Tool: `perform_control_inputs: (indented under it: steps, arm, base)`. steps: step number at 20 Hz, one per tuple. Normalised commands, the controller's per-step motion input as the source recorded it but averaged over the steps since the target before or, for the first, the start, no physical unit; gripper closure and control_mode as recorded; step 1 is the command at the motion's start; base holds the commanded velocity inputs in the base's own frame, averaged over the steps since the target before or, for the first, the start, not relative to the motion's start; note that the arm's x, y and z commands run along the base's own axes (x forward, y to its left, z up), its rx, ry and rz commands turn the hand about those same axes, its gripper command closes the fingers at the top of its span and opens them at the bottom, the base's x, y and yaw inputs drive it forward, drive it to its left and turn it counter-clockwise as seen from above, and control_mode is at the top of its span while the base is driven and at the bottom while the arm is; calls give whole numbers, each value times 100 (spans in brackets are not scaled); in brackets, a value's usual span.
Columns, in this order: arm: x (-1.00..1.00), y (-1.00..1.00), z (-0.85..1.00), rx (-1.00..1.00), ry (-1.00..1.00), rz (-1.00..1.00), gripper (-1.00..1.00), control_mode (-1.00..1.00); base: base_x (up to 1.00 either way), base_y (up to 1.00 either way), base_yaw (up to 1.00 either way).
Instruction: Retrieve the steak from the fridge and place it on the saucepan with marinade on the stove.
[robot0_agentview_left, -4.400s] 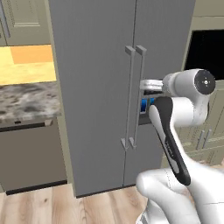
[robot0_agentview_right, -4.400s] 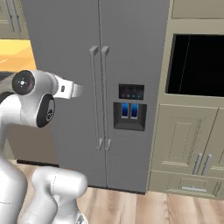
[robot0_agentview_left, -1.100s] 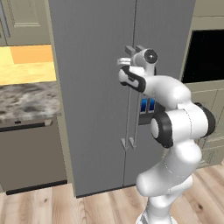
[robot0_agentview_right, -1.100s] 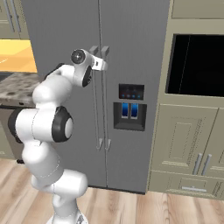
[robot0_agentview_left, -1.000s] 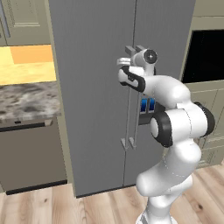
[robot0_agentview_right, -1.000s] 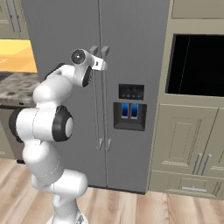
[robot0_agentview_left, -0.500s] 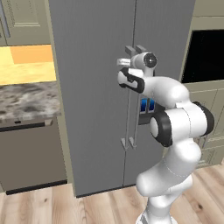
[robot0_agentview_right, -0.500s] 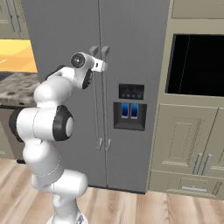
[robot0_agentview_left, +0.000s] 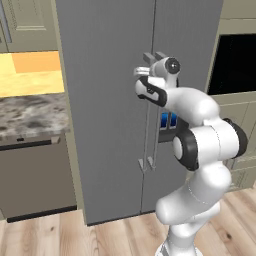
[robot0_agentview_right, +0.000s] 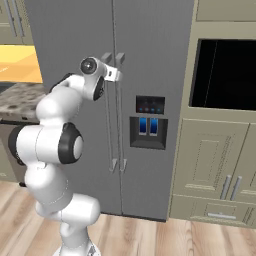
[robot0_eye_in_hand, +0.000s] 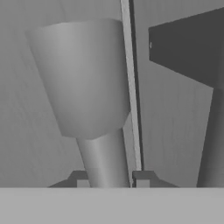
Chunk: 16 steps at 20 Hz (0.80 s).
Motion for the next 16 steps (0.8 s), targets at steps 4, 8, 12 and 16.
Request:
perform_control_inputs:
  steps: [4, 8, 12, 16]
  arm:
    - [-49, 10, 0, 0, 29, 0, 100, -100]
    - [-54, 21, -11, 0, 10, 0, 100, -100]
    - [-55, 32, -29, 0, 1, 0, 100, -100]
    - [-51, 31, -32, 0, -8, 0, 100, -100]
  base:
    - [0, 0, 0]
    - [0, 0, 0]
    - [0, 0, 0]
    - [0, 0, 0]
